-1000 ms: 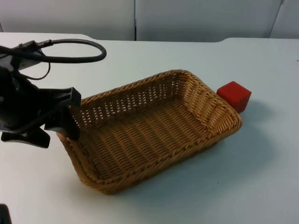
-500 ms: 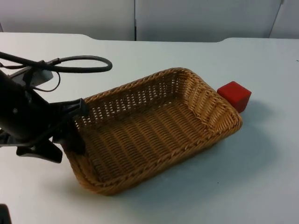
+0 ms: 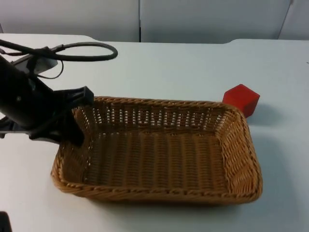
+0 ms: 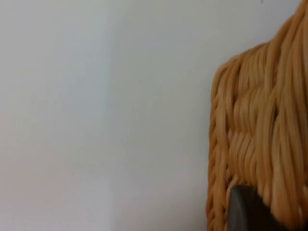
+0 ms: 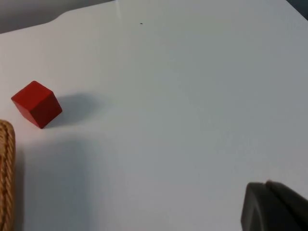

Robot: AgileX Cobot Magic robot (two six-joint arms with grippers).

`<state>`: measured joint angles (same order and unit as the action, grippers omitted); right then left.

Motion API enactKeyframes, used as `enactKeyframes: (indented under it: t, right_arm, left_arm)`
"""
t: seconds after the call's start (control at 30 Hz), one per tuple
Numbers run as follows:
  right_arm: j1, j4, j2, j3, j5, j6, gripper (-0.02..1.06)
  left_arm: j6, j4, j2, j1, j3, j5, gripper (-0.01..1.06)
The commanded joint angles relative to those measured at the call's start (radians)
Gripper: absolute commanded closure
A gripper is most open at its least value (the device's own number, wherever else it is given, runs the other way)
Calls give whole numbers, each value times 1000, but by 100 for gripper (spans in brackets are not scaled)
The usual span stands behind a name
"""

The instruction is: Pick up the basket with the left hand and place the cube into the basket with the right hand.

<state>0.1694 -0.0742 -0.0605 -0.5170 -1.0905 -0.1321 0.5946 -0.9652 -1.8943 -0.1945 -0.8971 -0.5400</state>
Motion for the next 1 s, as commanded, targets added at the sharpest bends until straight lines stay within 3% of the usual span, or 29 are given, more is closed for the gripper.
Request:
enactKeyframes:
  t: [0.0, 0.27, 0.43, 0.63, 0.97]
  right_arm:
    - [-3, -3, 6, 5, 10, 2, 105]
    - [-3, -3, 6, 5, 10, 2, 105]
    - [-3, -3, 6, 5, 10, 2, 105]
    - [-3, -3, 6, 5, 10, 2, 105]
    - [-3, -3, 6, 5, 10, 2, 105]
  left_arm:
    - [-4, -49, 4, 3, -40, -26, 105]
    - [-50, -70, 6, 15, -161, -122, 105]
    - [-57, -57, 39, 98, -186, -161, 105]
    - [-72, -44, 57, 225, -186, -281, 105]
    - [-72, -48, 57, 223, -186, -278, 105]
